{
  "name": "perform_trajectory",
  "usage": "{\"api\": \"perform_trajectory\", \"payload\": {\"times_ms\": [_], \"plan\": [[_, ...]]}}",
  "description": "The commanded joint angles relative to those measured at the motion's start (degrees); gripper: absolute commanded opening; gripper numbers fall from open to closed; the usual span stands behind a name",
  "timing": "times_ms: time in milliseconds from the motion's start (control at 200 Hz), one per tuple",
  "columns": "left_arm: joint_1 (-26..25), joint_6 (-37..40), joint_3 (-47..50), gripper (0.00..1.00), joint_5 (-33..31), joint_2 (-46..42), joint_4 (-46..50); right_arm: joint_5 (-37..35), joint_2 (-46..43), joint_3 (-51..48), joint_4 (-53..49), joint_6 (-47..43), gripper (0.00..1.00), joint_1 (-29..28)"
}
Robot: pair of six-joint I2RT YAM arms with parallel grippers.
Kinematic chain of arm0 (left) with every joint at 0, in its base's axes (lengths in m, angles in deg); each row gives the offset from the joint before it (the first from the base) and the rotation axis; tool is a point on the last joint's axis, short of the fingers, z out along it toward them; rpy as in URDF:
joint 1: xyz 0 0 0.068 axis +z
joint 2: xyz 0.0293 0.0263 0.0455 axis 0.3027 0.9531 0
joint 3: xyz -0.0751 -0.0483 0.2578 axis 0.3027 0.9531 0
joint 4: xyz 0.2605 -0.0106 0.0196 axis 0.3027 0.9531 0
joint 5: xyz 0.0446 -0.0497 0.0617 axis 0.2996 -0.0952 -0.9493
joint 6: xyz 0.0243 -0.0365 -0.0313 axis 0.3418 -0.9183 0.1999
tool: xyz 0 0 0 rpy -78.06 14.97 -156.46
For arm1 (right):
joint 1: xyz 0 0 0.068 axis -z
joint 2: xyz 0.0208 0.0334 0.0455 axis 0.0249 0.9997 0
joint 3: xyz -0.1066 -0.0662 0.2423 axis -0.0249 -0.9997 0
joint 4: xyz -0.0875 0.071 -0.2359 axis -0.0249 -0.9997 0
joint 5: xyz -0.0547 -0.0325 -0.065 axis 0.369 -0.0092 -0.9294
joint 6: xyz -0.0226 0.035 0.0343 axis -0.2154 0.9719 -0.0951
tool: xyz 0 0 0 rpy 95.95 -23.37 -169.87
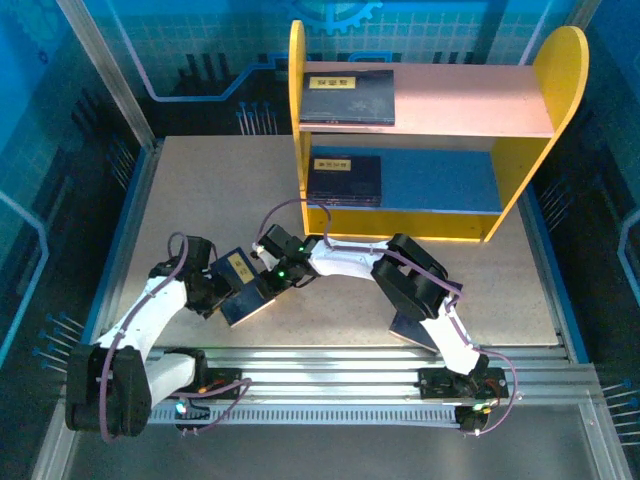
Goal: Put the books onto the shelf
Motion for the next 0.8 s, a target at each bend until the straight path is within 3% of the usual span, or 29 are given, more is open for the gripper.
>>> {"api": "perform_trajectory", "payload": {"times_ms": [0, 260, 460, 645, 796], "plan": [[-0.1, -1.5, -0.1, 0.57, -3.5, 0.5, 1.5, -0.2, 0.2, -2.3, -4.0, -1.0, 0.26, 0.4], [-0.1, -0.7, 1.0, 0.59, -3.9, 4.4, -0.9, -0.2, -1.1, -4.4, -3.3, -0.8, 0.26, 0.5], [-0.1, -0.7, 1.7, 0.59, -0.8, 8.0, -5.9, -0.1, -1.3, -4.7, -3.4, -1.3, 0.26, 0.7], [-0.1, 1.6, 0.1, 0.57, 6.3, 12.5, -10.9, 0.0, -1.3, -5.0, -3.4, -1.3, 0.26, 0.8], [-0.1, 2.0, -0.5, 0.57, 15.0, 9.5, -15.6, -0.4, -1.8, -5.7, -3.2, -1.5, 0.26, 0.8]]}}
